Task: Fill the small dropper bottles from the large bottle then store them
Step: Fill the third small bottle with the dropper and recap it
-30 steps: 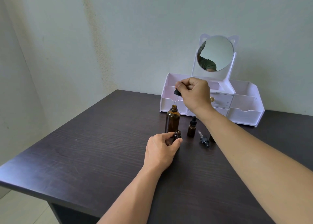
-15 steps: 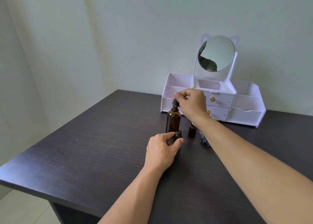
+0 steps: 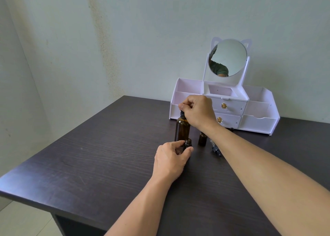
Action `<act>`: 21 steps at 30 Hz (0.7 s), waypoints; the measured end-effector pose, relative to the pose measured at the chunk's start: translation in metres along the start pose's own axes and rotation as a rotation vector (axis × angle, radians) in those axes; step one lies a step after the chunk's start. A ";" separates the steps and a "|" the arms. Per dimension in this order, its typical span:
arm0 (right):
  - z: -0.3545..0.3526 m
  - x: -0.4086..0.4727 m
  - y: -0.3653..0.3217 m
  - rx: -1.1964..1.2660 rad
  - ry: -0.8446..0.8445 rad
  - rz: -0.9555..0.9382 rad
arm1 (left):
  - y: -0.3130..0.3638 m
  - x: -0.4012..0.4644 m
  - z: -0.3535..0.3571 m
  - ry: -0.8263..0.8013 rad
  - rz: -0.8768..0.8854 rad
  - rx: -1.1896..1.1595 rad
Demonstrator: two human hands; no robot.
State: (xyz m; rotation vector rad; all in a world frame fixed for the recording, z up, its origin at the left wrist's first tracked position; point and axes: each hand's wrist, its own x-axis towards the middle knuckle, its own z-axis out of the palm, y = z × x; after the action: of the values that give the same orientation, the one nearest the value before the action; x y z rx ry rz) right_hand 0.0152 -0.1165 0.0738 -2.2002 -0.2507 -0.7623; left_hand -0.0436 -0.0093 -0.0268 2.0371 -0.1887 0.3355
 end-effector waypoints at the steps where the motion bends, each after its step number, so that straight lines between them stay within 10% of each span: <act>1: 0.000 -0.001 0.000 -0.001 0.005 -0.006 | 0.000 0.000 0.000 -0.001 0.000 0.000; 21: 0.002 -0.002 0.010 0.151 0.025 0.163 | 0.000 0.000 0.000 -0.004 -0.006 0.001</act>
State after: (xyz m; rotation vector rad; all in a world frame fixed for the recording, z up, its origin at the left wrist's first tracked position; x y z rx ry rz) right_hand 0.0185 -0.1222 0.0655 -2.0396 -0.1112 -0.6586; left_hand -0.0438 -0.0097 -0.0270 2.0392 -0.1845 0.3278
